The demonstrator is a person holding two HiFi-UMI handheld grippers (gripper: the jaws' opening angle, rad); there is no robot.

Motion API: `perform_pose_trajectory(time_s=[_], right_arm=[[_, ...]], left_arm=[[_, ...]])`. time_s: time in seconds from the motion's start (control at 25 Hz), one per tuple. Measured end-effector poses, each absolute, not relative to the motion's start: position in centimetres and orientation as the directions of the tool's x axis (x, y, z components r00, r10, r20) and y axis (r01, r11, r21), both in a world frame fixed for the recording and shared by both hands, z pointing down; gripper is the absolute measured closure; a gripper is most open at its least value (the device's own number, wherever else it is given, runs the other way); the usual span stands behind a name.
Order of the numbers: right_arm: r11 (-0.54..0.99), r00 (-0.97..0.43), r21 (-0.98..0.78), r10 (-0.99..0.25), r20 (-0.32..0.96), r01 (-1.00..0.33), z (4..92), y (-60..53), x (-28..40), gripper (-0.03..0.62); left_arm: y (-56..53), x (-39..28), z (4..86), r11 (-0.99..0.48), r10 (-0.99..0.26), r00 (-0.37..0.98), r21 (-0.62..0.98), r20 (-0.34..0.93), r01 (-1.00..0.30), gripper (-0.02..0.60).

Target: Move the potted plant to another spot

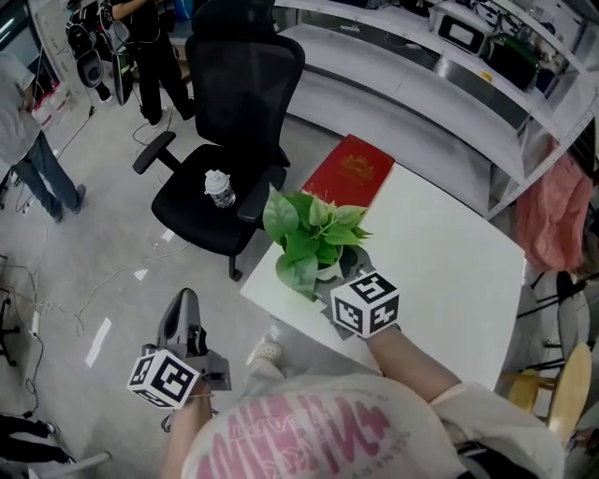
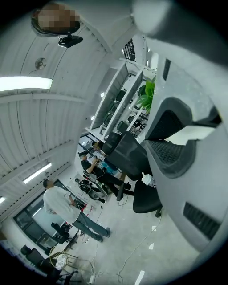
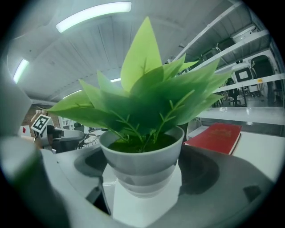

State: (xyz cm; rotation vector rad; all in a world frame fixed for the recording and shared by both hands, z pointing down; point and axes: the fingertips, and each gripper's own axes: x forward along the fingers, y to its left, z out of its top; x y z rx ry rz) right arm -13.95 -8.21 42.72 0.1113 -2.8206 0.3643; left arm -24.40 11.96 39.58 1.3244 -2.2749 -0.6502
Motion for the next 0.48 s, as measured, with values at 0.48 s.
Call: perform_pose_trajectory(time_s=[0.48], right_arm=[[0.955,-0.932,-0.291,0.048,0.360,-0.063,46.5,-4.3,-15.1,0.088]], left_arm=[[17.4,-23.8,40.7,0.502,-0.834,-0.534,0.593,0.139,-0.629,0.578]])
